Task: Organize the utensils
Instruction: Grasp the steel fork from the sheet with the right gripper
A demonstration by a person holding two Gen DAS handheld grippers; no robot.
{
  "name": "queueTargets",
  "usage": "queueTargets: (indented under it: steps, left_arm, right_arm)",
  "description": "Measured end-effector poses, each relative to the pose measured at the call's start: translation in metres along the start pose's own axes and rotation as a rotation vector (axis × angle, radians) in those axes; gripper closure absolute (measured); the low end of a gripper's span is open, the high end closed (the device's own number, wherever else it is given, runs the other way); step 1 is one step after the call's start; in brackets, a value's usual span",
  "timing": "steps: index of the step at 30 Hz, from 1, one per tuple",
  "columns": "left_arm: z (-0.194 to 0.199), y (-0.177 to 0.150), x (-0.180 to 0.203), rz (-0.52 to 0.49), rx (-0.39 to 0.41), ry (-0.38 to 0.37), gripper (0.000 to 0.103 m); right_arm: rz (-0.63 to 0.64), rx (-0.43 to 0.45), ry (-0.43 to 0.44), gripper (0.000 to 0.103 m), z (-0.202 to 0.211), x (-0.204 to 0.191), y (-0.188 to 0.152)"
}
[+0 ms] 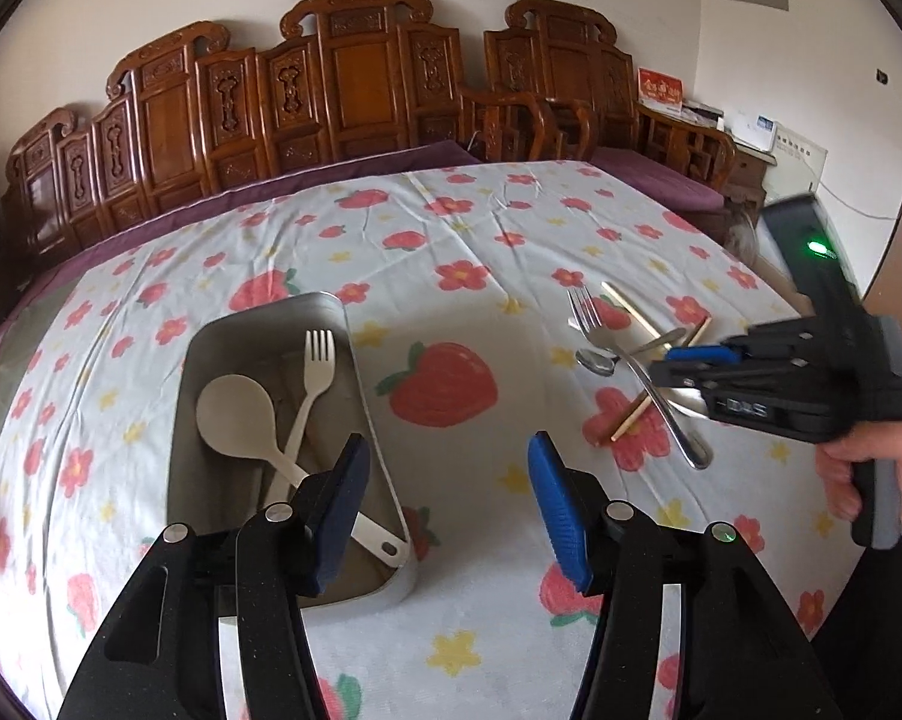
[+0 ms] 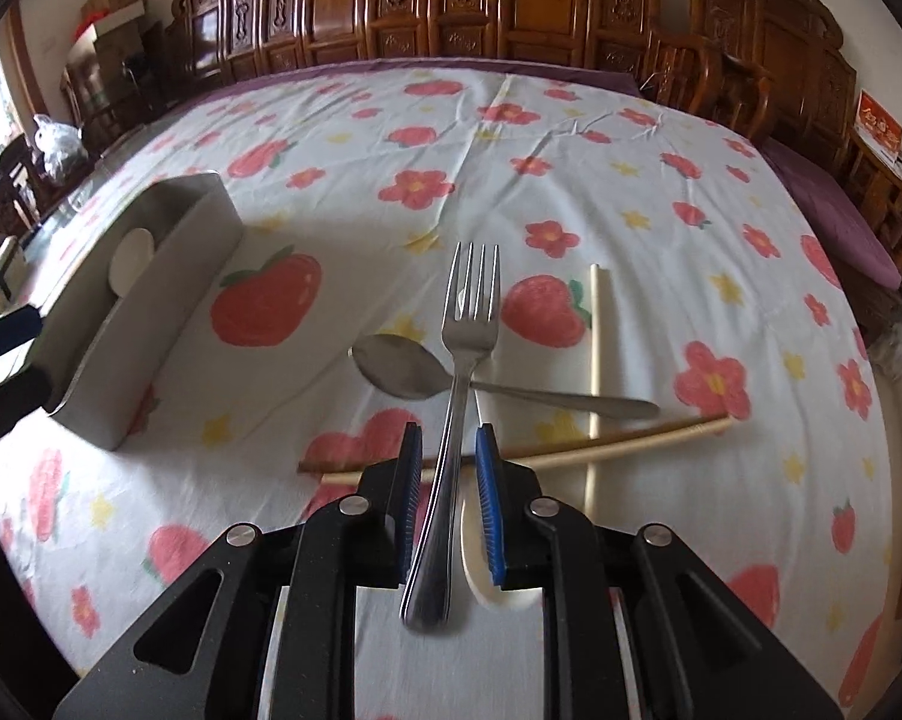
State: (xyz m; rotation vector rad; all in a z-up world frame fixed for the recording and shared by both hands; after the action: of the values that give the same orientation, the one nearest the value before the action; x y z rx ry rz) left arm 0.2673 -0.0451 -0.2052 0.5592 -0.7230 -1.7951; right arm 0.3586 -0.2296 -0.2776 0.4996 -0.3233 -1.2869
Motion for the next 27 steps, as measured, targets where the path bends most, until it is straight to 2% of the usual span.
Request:
queueTargets:
  steps: [6,11,14,19,27]
  left_arm:
    - [-0.008,-0.005,0.01,-0.018,-0.016,0.001,0.05]
    - [-0.011,-0.008,0.016,-0.032,-0.024,0.004,0.05]
    - [-0.012,-0.008,0.017,-0.036,-0.026,0.006,0.05]
    - [-0.013,-0.008,0.019,-0.036,-0.031,0.006,0.05]
    - [-0.01,0.001,0.027,-0.072,-0.023,0.02,0.05]
  right_arm:
    - [0.028,-0.057,-0.036,0.083,-0.024,-0.005,0.007]
    - [0.03,-0.068,-0.063,0.083,-0.029,-0.006,0.01]
    - [0.048,-0.077,-0.099,0.091,-0.03,-0.008,0.01]
    - [0.011,-0.084,-0.084,0.095,-0.029,-0.006,0.012]
    - [-0.06,0.012,-0.002,0.095,0.01,0.0,0.022]
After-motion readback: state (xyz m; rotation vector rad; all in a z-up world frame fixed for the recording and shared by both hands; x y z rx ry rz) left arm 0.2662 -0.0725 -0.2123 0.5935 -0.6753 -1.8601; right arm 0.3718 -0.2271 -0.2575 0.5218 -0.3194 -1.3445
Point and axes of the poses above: each gripper's, at about its wrist camera, not at the fingertips, and z roughly against the way its jaws point, x to its right, y to its top, the point moved 3 cm from there along -z, roughly the way its jaws point, and after that the axes turned 2 degrees about -z, right-handed, at the moved point
